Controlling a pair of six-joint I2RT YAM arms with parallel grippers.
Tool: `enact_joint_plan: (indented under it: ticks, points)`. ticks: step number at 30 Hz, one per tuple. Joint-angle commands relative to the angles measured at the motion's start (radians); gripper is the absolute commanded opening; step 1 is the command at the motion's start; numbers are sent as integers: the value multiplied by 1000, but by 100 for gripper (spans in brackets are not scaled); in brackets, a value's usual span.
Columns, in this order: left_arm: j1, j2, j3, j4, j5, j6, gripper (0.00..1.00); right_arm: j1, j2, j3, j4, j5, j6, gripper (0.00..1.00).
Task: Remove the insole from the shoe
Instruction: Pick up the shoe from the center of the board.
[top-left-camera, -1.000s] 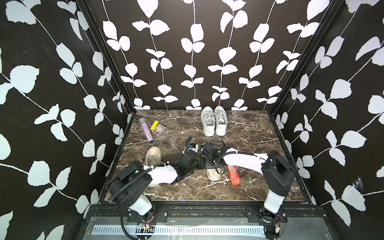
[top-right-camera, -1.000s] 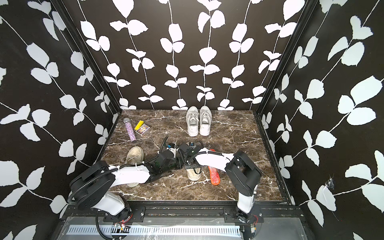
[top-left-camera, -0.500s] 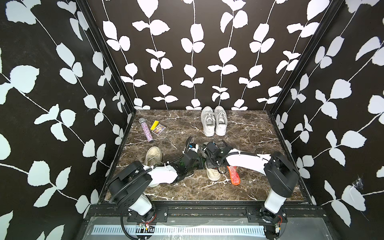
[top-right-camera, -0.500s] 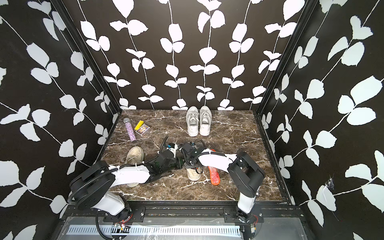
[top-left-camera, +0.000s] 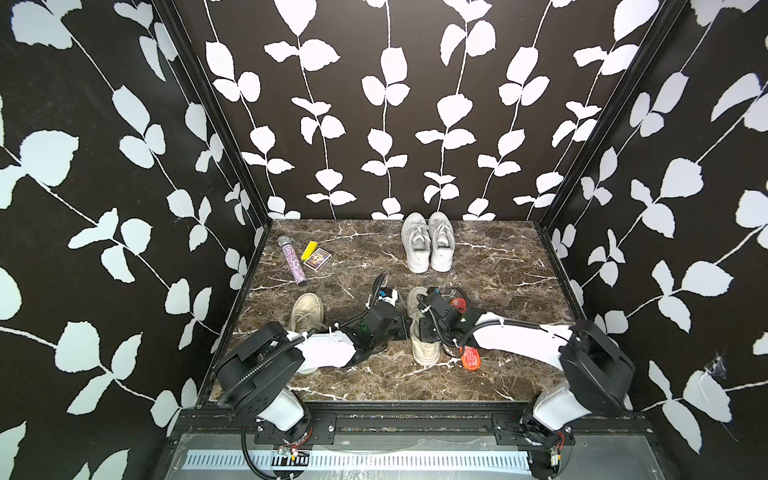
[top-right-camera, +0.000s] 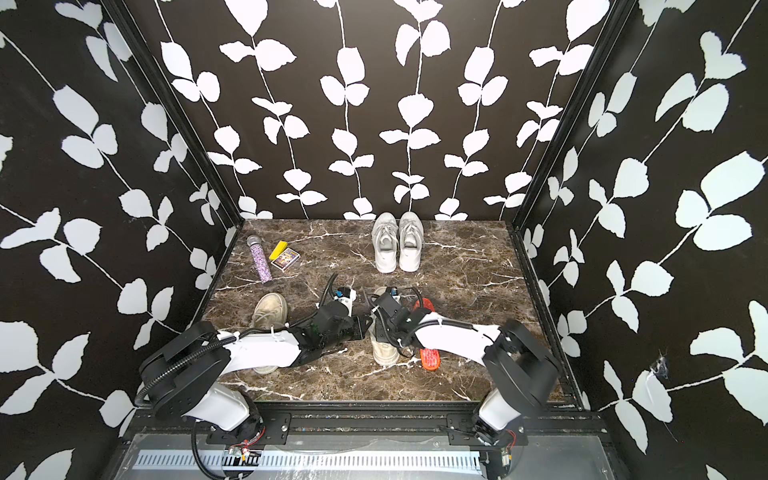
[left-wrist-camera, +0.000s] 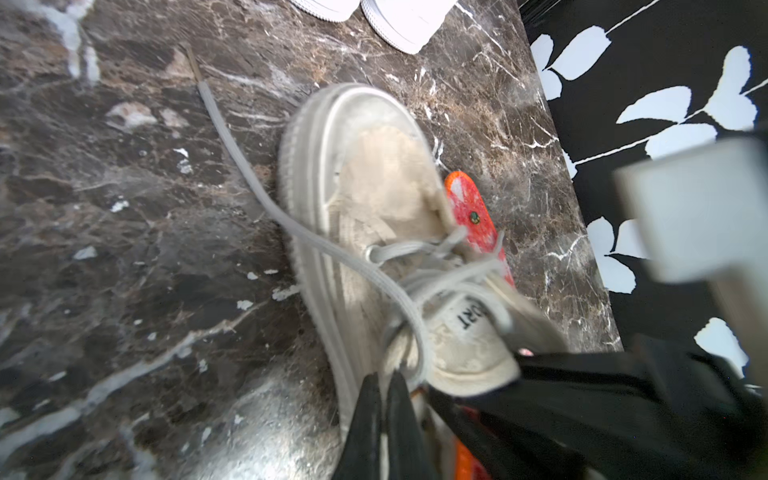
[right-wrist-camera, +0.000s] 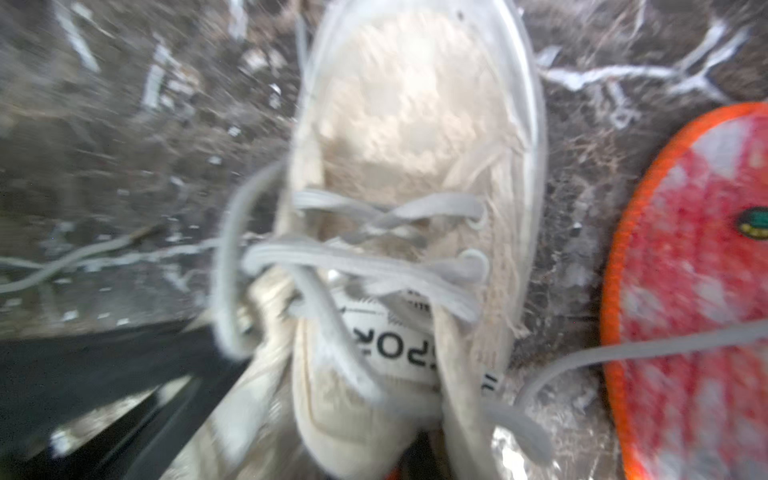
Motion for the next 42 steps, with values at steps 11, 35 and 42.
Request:
enact_joint_plan:
  ticks: [11, 35, 42]
  points:
    - [-10, -27, 21, -102, -47, 32, 0, -3, -82, -40, 213, -68, 47, 0]
    - [-69, -8, 94, -205, 3, 160, 41, -3, -140, -20, 369, -58, 33, 0]
    - [-57, 49, 146, -272, -68, 154, 27, -3, -162, -35, 399, -102, 47, 0]
